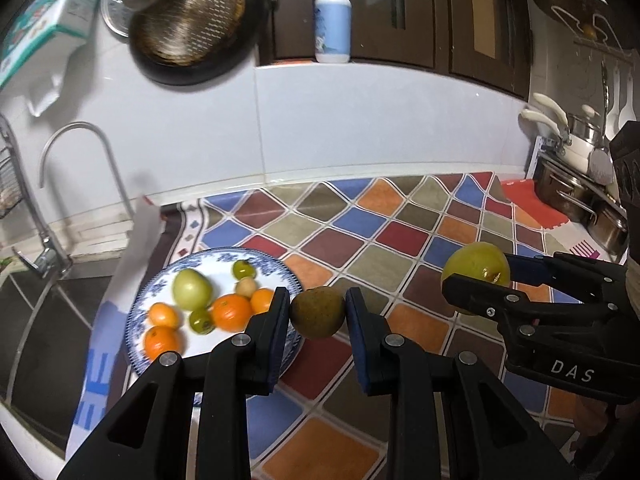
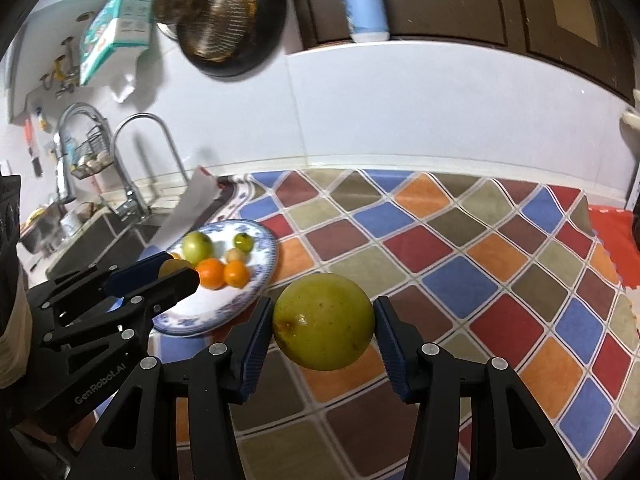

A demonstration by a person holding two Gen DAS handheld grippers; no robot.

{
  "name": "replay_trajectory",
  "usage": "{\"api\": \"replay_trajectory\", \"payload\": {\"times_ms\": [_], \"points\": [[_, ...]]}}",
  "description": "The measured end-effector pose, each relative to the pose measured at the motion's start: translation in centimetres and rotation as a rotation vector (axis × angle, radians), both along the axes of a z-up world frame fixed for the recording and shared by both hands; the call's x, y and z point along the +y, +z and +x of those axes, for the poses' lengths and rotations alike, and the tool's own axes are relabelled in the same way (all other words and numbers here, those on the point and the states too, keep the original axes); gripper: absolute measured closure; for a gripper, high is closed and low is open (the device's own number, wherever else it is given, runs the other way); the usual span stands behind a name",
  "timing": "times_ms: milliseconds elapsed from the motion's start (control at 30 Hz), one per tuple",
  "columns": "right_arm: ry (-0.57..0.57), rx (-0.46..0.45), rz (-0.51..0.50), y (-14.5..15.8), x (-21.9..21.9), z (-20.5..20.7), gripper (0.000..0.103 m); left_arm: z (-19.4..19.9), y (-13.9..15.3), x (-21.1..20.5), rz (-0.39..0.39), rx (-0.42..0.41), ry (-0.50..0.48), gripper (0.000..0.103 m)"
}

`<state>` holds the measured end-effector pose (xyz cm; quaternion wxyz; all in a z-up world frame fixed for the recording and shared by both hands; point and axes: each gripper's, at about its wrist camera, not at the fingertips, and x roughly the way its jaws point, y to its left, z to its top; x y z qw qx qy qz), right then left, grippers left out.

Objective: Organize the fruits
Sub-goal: 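Carry the pear with the left gripper while the right gripper carries the apple over the plate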

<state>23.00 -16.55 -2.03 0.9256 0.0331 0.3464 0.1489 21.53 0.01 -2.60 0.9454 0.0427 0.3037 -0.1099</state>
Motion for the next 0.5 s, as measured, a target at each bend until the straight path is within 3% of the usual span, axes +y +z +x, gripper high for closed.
{"api": "replay_trajectory", "payload": {"times_ms": [500], "points": [[0.100,-0.061,0.004,1.9,6.5,-2.5,0.052,-3.3,1.3,6.4,0.008,-0.045,0.078,0.074]]}}
